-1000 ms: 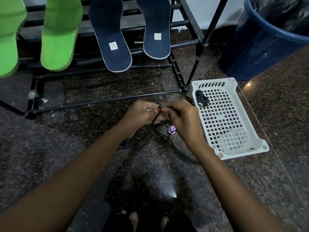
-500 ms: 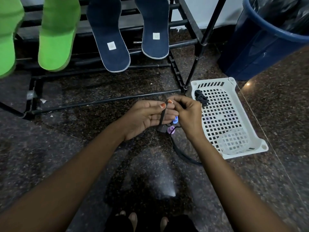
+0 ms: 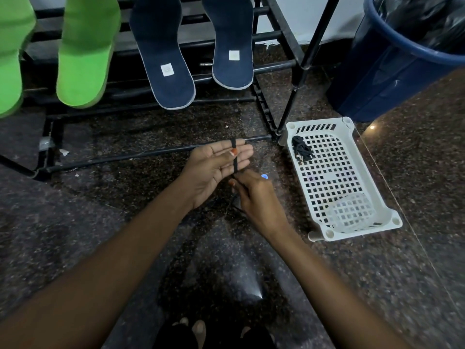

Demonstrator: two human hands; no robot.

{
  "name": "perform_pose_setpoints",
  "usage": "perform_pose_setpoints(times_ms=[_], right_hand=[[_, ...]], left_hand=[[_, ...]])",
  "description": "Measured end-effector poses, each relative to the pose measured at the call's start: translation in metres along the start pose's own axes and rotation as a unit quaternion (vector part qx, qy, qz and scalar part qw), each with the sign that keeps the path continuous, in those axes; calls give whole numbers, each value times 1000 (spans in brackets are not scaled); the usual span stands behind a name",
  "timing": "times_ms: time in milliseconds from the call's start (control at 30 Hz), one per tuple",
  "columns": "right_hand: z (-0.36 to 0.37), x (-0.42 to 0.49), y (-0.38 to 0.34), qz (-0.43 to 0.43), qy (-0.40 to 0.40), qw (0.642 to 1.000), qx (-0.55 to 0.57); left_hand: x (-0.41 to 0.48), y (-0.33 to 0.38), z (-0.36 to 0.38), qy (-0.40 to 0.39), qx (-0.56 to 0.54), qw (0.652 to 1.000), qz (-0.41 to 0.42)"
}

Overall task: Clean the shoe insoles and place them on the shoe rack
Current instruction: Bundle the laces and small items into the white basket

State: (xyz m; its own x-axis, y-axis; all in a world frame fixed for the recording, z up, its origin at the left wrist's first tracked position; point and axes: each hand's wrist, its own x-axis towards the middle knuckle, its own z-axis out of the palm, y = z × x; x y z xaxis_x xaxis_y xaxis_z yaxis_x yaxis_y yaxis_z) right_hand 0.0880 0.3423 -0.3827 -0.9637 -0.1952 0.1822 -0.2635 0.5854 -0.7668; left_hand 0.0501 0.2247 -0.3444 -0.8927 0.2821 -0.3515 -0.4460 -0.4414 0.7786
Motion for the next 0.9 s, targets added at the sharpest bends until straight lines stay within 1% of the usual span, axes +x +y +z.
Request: perform_pose_setpoints(times_ms=[133, 200, 300, 333, 433, 500, 567, 733, 900], right_hand=[[-6, -2, 0, -17, 9, 998, -66], [-11, -2, 0, -22, 24, 997, -66], [-14, -1, 0, -5, 43, 998, -51], [-15, 0, 0, 0, 48, 998, -45], [-18, 2, -2, 3, 62, 998, -25], [-22, 4, -4, 2, 87, 996, -10], [-25, 6, -6, 23, 109, 994, 10], [-30, 8, -3, 68, 125, 988, 52], [-34, 13, 1, 113, 159, 974, 112]], left_hand=[[1, -4, -3, 35, 72, 997, 3], [0, -5, -4, 39, 141, 989, -3], [-3, -6, -6, 17, 261, 965, -33], [-3, -6, -6, 12, 282, 958, -40], [-4, -6, -8, 2, 281, 958, -51], [-3, -5, -10, -3, 270, 961, -56], [-4, -4, -11, -20, 266, 962, -63], [-5, -1, -8, -72, 263, 959, -71], [-7, 0, -6, -99, 285, 950, -79]])
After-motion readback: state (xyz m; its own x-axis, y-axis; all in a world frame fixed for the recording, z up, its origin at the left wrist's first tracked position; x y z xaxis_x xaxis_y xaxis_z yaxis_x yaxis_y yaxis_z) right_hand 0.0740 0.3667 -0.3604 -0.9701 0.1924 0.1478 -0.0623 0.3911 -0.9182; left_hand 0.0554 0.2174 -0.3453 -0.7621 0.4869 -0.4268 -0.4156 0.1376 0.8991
